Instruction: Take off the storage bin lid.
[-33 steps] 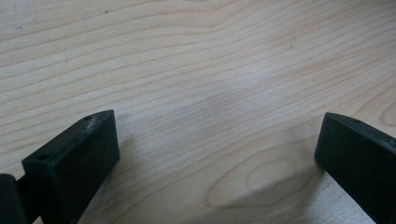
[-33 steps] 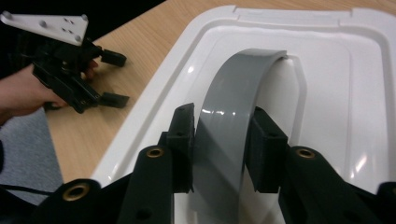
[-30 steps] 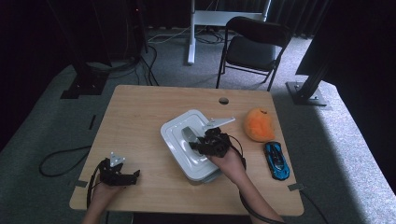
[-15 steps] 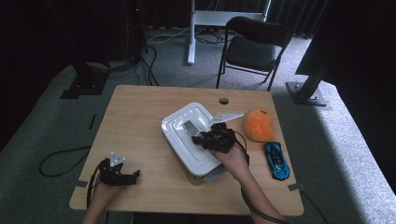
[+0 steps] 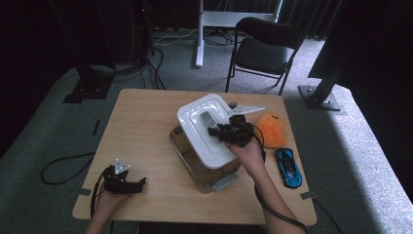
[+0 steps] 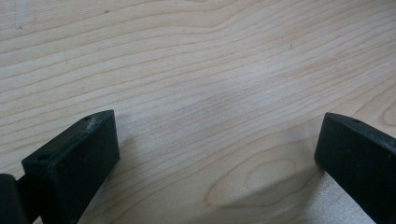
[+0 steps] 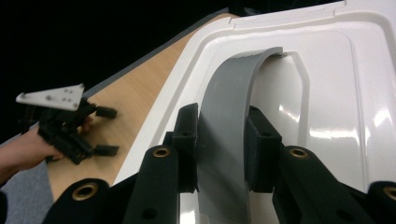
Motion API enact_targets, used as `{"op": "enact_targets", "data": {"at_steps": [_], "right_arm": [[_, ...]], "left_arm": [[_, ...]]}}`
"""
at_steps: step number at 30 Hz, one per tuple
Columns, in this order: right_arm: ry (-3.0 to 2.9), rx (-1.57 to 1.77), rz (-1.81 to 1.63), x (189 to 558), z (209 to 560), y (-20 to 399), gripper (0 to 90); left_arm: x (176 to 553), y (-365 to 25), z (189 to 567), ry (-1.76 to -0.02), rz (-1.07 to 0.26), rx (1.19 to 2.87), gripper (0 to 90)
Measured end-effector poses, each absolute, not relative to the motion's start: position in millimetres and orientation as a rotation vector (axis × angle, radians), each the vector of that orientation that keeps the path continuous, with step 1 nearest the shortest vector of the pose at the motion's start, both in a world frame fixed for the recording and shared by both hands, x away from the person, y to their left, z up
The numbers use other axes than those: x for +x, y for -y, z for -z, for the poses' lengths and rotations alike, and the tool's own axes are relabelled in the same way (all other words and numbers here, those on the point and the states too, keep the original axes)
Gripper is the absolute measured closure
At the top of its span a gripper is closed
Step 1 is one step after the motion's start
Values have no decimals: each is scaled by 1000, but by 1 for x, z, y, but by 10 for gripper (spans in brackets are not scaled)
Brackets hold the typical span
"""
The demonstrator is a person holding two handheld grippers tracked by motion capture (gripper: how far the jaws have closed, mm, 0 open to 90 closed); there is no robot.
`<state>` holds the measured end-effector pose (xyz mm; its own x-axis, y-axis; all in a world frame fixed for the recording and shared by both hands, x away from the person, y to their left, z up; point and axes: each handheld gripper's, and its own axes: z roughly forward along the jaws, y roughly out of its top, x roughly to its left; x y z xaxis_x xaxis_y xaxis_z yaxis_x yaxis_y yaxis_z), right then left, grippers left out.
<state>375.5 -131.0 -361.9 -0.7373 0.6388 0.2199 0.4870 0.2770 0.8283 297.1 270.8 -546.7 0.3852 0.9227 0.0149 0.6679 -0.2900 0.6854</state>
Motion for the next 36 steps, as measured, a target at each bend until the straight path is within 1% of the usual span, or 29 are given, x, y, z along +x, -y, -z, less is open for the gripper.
{"op": "enact_targets", "data": {"at_steps": [8,36], "right_arm": [[-2329,1109,-1448,394,359,141,698],[-2213,1271,-1412,466,372,167,698]], "left_arm": [[297,-271,547,-1360,-557,2054,2],[297,-271,547,-1361,-553,2057,3]]}}
